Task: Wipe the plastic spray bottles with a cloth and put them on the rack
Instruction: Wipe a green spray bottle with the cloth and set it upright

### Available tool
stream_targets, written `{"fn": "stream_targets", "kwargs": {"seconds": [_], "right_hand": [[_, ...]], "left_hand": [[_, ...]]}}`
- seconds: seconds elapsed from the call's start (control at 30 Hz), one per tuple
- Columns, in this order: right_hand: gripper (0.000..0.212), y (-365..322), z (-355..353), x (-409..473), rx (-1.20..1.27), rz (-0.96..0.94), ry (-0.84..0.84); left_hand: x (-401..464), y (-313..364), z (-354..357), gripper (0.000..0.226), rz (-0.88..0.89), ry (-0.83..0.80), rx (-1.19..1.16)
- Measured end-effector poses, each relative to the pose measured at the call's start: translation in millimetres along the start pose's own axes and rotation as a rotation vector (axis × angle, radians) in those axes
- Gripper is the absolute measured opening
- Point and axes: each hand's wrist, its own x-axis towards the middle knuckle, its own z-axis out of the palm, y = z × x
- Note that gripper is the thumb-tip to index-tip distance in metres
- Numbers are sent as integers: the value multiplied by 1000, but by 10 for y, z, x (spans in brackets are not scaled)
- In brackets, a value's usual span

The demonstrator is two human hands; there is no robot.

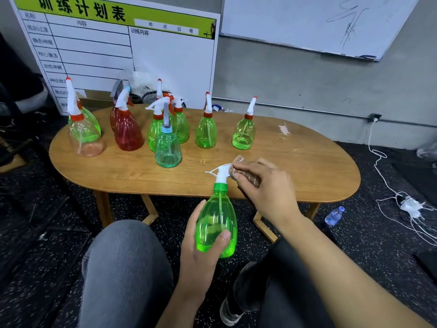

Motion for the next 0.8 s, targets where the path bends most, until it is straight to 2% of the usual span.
{"fn": "stream_targets", "kwargs": {"seconds": [0.13,0.27,0.37,0.47,0.67,0.8], "right_hand": [[32,83,-22,-200,-54,-40,-63],[28,192,-100,-327,56,16,-129],[24,158,-190,-234,198,80,5],[25,40,-222,-45,210,70,98],[31,69,-77,155,124,45,28],[26,81,-102,167,172,64,79]], "left_hand": [[22,3,-9,71,-4,20,-27],[35,32,-12,74,-9,52,-63],[32,30,-13,71,-5,55,-71],[25,24,-10,68,-6,41,-62],[13,39,-8,69,6,13,-32],[7,58,-17,72,-12,12,-56]]}}
